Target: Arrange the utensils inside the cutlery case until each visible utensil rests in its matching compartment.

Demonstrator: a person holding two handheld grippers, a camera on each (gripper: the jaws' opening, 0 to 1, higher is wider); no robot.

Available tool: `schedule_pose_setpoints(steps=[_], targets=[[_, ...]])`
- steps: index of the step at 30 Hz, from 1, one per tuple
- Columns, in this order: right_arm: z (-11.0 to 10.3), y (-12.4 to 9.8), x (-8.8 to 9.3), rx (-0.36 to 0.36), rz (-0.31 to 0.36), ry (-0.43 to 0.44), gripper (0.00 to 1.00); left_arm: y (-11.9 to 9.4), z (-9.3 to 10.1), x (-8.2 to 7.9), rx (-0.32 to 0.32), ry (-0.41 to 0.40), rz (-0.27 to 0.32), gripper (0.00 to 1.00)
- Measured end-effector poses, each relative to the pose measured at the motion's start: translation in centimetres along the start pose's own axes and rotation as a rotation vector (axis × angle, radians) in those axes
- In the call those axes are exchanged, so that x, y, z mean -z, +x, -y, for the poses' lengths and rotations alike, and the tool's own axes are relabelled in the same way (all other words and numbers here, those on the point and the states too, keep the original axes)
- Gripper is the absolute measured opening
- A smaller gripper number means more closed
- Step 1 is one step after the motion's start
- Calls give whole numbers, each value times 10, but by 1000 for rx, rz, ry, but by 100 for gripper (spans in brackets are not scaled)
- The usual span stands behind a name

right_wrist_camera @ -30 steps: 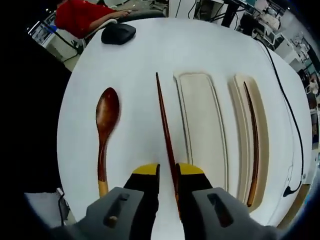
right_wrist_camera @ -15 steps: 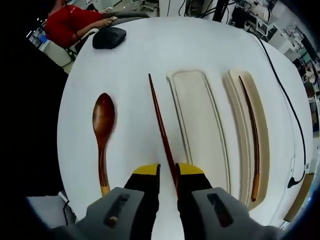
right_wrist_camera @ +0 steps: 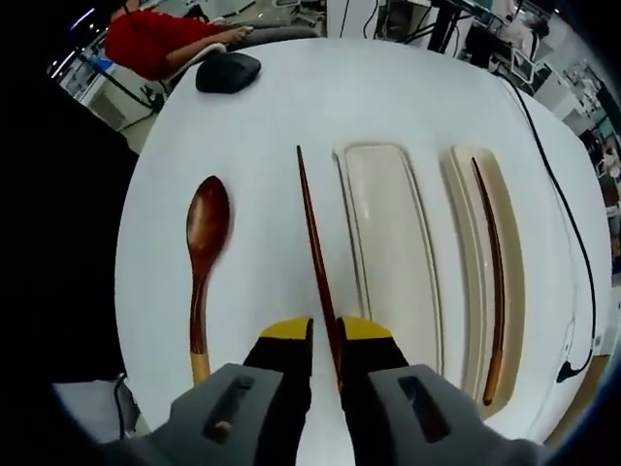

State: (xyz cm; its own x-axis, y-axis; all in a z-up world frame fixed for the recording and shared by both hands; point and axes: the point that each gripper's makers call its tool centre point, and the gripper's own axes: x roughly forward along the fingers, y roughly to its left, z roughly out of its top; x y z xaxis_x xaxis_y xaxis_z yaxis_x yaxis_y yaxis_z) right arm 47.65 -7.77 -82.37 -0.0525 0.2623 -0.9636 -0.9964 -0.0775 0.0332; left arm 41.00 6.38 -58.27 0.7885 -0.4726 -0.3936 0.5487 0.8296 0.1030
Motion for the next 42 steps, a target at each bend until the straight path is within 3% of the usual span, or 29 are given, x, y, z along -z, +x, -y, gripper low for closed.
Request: schedule_pose_setpoints(steps=[4,6,11,23,32,42], targets=[[1,0,0,-12,28,9,4,-1,1,-15,-12,-15,37,66],[1,0,0,-16,35,12,3,2,0,-14,-20,20,17,66],[-1,0,-2,-16,32,-36,3,5,-4,-23,-38,8,40,66],[1,1,-2,-15,20,-29,0,14,7,-18,-6,18,6,66],[-1,1,-2,6,13,-98,0,4,2,-18,-12,22,15,65],[-6,-2,5,12,4,-89,0,-6,3,-15,-23,19,27,65]])
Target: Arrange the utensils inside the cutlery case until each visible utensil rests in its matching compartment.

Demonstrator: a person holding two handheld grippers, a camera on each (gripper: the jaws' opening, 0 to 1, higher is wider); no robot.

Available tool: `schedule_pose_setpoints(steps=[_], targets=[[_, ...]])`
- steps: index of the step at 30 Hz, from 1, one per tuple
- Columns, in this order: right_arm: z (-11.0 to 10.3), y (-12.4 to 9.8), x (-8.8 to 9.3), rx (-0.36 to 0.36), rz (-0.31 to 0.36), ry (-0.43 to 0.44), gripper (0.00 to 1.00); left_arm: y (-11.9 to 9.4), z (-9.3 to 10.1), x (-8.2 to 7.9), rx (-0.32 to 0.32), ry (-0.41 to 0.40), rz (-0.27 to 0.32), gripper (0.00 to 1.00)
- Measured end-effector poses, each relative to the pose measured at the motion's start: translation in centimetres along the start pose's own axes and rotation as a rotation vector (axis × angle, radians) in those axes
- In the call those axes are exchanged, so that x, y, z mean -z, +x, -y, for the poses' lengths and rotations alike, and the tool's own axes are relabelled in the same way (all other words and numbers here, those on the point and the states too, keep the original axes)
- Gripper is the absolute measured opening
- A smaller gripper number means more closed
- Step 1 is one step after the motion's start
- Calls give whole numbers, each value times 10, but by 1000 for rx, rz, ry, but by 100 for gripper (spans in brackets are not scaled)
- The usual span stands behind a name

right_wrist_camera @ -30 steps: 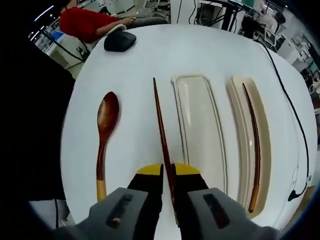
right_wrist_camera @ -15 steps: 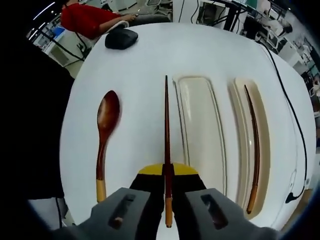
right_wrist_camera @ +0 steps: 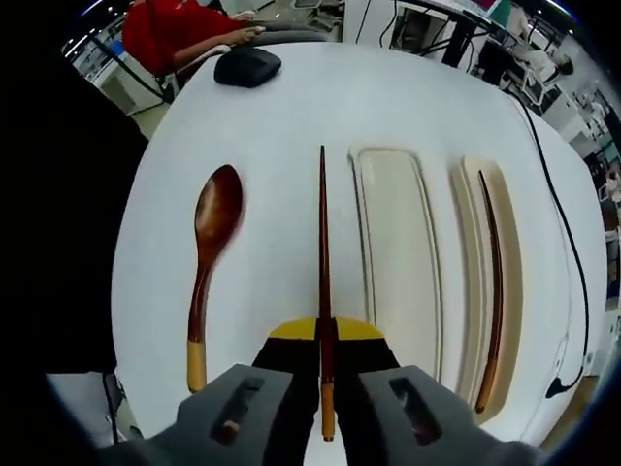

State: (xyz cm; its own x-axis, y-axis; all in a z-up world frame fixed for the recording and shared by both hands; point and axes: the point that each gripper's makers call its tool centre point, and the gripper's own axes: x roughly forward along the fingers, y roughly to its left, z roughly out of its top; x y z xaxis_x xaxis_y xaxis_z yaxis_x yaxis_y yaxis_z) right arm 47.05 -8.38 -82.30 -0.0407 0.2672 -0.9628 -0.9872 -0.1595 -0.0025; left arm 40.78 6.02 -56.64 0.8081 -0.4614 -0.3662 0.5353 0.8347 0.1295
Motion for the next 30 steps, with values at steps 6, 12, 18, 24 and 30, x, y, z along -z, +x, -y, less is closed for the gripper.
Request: schedule_pose_setpoints(steps=[6,12,18,24,30], targets=[[-1,-4,4,3,1,4,0,-3,2,0,2,4,4,65],[1,-11,0,15,14,2,0,-4,3,-1,8,14,3,65],[5,-18,0,26,16,2,0,-4,1,-3,11,15,12,65],[10,-25,-1,50,10,-20,0,-4,0,-3,15,20,17,65],[13,-30,-2,64,8,-32,0,-3,1,-5,21,25,22,65]])
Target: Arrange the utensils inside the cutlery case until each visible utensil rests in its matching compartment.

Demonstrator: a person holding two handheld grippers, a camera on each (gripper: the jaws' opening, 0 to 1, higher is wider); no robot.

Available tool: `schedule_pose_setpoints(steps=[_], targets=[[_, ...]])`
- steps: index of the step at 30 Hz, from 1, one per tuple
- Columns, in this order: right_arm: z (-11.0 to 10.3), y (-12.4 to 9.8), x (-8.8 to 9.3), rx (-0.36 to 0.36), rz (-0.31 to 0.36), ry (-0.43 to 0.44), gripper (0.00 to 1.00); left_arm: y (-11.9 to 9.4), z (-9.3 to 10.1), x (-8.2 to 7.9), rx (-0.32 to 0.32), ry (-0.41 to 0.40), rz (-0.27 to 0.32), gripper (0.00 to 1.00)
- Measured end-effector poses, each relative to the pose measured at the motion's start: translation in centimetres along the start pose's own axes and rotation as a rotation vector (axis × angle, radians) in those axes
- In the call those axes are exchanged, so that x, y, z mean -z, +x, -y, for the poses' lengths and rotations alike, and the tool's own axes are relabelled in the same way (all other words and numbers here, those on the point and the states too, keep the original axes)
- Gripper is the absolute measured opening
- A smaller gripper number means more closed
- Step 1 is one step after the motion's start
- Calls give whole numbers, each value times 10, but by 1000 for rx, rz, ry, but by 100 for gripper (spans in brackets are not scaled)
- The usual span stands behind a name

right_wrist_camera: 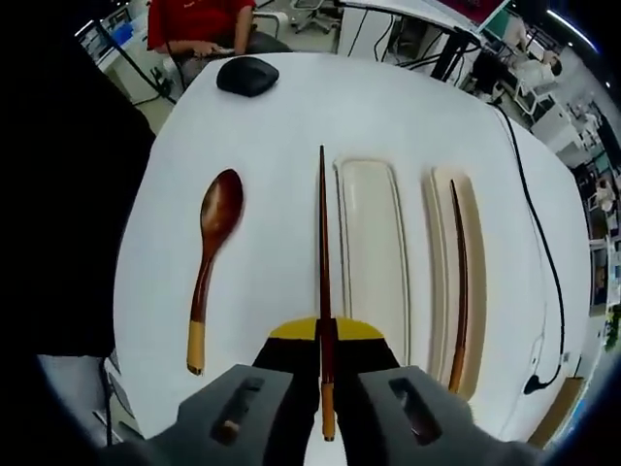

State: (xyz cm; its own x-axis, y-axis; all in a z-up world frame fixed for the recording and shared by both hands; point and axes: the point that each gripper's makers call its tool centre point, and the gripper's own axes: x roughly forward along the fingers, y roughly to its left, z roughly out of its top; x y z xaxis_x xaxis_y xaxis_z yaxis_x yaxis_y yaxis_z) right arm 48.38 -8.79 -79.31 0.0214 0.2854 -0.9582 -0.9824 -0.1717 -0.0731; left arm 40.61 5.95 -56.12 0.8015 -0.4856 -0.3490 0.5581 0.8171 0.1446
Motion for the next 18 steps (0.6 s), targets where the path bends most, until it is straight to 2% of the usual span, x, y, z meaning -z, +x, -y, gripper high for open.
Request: schedule_pose_setpoints(steps=[18], targets=[[25,-23,7,43,-8,4,0,-1,-1,0,3,0,6,65]])
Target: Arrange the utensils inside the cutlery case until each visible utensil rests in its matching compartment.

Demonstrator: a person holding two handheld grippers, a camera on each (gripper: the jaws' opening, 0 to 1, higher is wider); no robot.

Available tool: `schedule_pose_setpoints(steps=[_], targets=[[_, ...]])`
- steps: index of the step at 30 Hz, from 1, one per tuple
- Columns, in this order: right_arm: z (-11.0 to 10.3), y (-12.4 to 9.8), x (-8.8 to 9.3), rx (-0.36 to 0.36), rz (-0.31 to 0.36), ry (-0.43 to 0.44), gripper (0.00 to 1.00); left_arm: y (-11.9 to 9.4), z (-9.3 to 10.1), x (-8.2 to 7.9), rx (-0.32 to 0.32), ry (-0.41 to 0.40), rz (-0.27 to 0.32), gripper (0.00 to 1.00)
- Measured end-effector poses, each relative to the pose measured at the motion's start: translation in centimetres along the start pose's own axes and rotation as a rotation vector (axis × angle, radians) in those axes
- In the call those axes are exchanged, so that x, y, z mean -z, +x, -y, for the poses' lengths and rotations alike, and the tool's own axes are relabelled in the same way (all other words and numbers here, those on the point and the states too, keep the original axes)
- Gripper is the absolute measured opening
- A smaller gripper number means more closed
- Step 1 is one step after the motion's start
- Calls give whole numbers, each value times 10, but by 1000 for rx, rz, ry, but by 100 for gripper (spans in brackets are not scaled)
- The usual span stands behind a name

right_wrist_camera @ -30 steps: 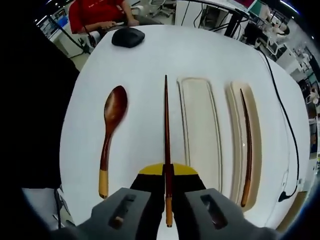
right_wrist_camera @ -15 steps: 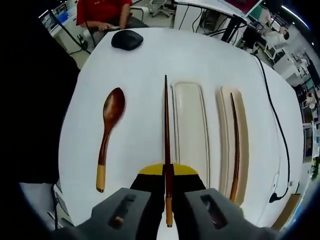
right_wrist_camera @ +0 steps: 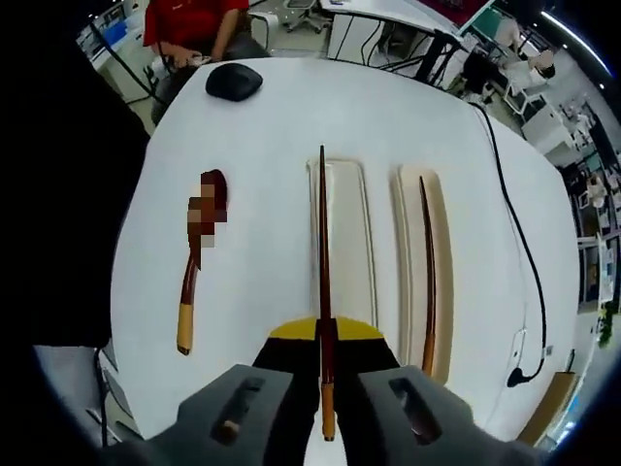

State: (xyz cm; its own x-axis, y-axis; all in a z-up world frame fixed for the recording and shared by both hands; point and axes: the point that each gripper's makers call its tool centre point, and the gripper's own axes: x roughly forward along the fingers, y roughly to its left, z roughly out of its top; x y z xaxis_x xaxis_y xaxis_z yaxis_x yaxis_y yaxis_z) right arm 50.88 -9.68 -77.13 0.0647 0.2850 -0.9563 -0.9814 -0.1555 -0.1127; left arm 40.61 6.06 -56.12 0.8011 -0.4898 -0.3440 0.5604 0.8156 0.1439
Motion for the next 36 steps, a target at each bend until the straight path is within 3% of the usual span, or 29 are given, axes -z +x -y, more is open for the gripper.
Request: schedule_pose_setpoints(steps=[18,36], targets=[[41,-22,-1,47,-22,-31,0,-1,-6,4,-5,-9,-4,65],[67,-22,7,41,-61,-33,0,12,-9,5,13,-13,-14,65]])
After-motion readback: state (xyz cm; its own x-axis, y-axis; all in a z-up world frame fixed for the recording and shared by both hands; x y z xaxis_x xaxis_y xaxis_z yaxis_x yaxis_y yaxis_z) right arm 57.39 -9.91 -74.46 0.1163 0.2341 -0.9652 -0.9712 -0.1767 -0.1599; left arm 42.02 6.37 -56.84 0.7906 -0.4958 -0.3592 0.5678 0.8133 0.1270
